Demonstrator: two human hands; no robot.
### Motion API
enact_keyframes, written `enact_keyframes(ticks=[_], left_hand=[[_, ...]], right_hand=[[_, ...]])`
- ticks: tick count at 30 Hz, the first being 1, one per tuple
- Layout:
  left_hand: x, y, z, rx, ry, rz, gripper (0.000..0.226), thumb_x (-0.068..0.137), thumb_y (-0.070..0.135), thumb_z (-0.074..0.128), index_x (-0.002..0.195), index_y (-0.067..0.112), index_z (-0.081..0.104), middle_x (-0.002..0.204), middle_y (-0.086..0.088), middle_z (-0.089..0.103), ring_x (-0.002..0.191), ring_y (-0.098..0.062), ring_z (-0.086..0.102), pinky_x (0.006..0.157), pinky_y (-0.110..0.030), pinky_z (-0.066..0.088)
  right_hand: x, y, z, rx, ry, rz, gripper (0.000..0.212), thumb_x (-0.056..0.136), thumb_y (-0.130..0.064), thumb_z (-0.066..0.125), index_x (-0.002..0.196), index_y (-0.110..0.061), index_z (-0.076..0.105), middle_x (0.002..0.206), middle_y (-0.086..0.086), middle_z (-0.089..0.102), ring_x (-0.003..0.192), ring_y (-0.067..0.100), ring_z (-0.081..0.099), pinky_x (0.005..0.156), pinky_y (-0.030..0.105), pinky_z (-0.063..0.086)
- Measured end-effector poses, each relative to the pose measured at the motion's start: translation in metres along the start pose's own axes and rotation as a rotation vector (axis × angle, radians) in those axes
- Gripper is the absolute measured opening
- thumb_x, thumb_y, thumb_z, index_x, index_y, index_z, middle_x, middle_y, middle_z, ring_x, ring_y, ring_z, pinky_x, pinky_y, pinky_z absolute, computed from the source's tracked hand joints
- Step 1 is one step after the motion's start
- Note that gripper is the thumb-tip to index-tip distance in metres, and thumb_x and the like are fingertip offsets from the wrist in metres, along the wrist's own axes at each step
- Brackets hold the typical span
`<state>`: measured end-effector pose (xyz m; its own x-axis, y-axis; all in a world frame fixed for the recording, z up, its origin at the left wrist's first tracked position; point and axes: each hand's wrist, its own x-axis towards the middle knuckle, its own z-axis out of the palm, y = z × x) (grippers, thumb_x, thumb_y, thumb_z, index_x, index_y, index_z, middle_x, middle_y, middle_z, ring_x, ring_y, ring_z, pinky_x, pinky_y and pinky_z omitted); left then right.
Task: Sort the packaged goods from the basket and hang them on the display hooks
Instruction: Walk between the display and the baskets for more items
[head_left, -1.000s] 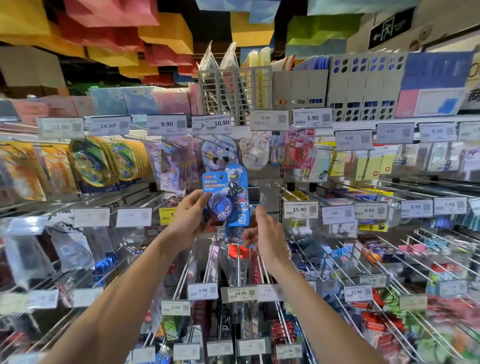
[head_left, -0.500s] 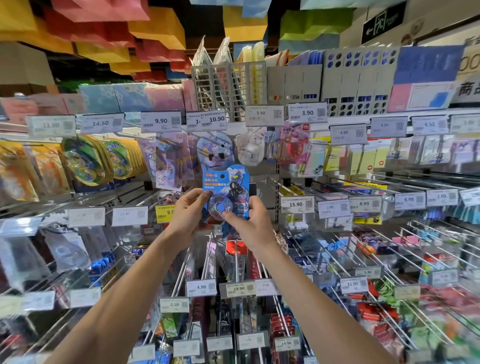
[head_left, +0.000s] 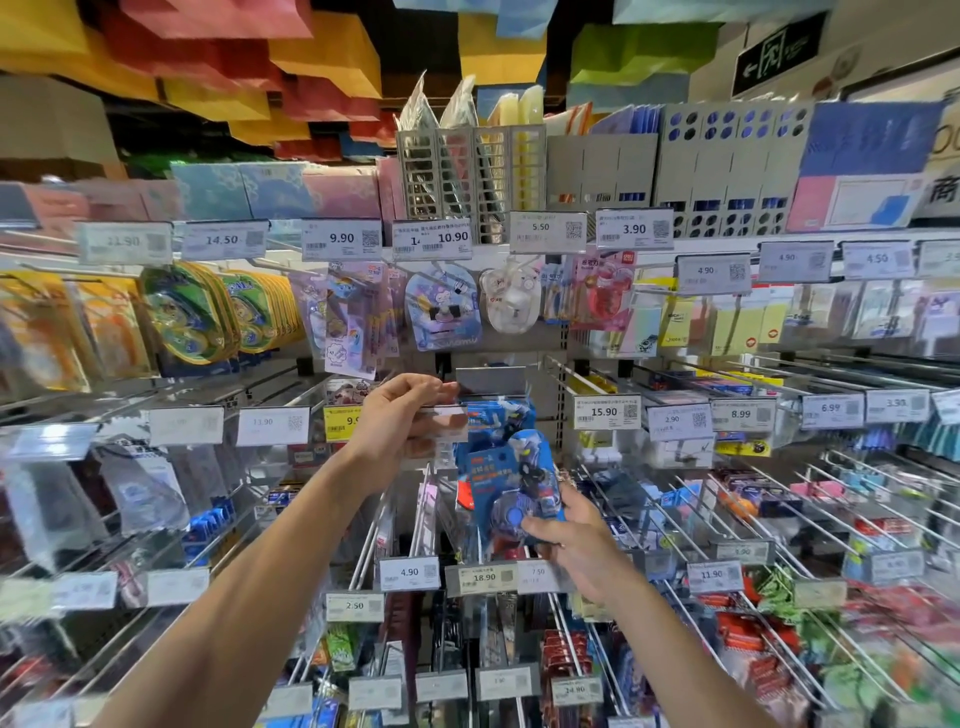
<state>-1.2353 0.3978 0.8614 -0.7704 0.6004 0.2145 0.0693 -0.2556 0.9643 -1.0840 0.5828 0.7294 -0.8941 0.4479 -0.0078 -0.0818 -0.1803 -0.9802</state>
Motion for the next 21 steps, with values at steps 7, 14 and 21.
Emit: enact_keyframes(ticks=[7, 14, 21], left_hand=[[-0.002, 0.000, -0.001, -0.010, -0.023, -0.005, 0.006, 0.103, 0.019, 0.061, 0.098, 0.015, 0.060, 0.121, -0.003, 0.075, 0.079, -0.024, 0.078, 0.051, -0.024, 0.039], [-0.005, 0.003, 0.002, -0.032, -0.027, 0.001, 0.023, 0.082, 0.030, 0.078, 0.096, 0.021, 0.063, 0.124, -0.005, 0.074, 0.080, -0.024, 0.079, 0.048, -0.024, 0.038], [-0.008, 0.006, 0.001, 0.014, -0.030, -0.009, 0.033, 0.096, 0.013, 0.070, 0.128, 0.019, 0.060, 0.117, -0.007, 0.076, 0.084, -0.027, 0.077, 0.056, -0.028, 0.036]], right_hand=[[0.014, -0.018, 0.017, -0.140, 0.070, -0.138, 0.039, 0.087, -0.014, 0.079, 0.122, -0.017, 0.061, 0.113, 0.005, 0.076, 0.108, 0.031, 0.071, 0.091, 0.051, 0.056], [0.024, -0.024, 0.029, -0.193, 0.137, -0.124, 0.022, 0.094, -0.010, 0.071, 0.109, -0.023, 0.061, 0.101, -0.005, 0.075, 0.097, 0.017, 0.070, 0.070, 0.027, 0.049], [0.035, -0.019, 0.027, -0.341, 0.264, 0.068, 0.032, 0.092, -0.020, 0.069, 0.109, -0.008, 0.045, 0.102, 0.009, 0.059, 0.096, 0.024, 0.061, 0.093, 0.042, 0.050]])
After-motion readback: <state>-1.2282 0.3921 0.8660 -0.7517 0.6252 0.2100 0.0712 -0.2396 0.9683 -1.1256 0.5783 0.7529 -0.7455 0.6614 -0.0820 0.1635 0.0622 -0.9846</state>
